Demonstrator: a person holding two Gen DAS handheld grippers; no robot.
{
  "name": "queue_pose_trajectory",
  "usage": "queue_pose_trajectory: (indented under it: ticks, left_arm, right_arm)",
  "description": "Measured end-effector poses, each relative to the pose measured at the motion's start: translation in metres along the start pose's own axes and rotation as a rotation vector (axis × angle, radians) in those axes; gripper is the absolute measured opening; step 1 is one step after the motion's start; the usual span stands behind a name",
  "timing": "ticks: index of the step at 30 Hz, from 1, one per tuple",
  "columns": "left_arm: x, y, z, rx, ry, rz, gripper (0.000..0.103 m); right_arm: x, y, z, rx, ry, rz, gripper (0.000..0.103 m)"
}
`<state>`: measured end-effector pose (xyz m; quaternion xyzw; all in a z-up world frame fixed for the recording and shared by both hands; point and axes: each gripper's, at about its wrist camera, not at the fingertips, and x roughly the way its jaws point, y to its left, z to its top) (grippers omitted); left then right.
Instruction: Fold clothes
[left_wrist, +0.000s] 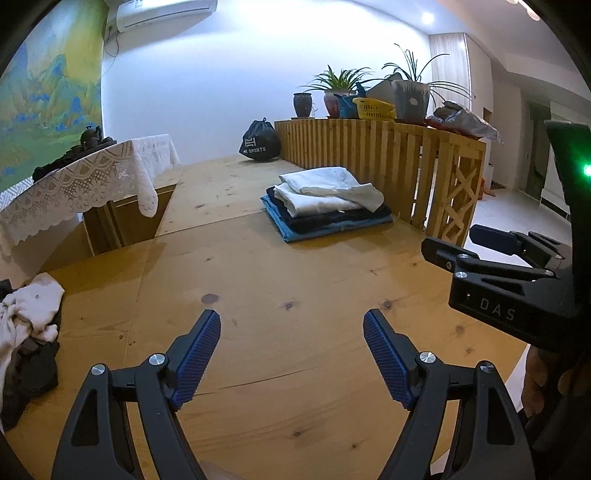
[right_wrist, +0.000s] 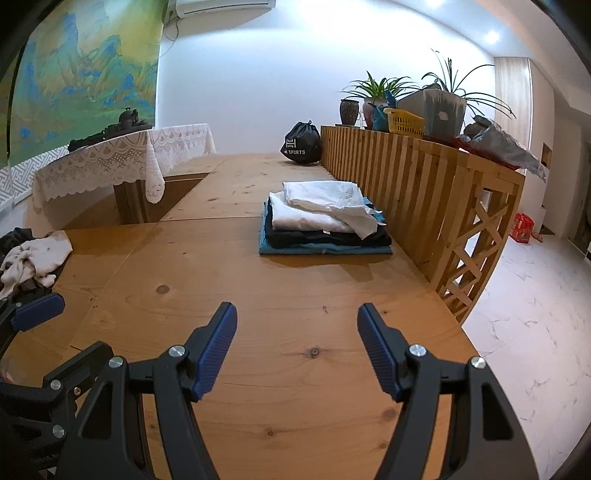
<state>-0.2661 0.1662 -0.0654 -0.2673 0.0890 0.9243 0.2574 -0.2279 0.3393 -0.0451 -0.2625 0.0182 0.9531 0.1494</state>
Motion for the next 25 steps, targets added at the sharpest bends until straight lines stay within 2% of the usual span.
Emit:
queue_pose_trajectory:
  ticks: [9,18,25]
  left_arm:
    - [-0.0026,-0.0053,-0.0004,0.027,-0.02,0.014,0.079]
    - [-0.0042,0.001,0.0033,-0.03,-0.01,-0.042,0.079]
    - [-0.0071,-0.0052,0.0007,0.004,-0.032,0.037,0.08]
  right_arm:
    - [0.001,0.0019,-0.0017,-0.005,0.009,-0.004,0.067]
    - [-0.0001,0.003,-0.0022,-0.011,0.007,-0.01,0.067]
    - [-0.0008,0.0055,-0.0036,-0.022,0.006,-0.021,0.067]
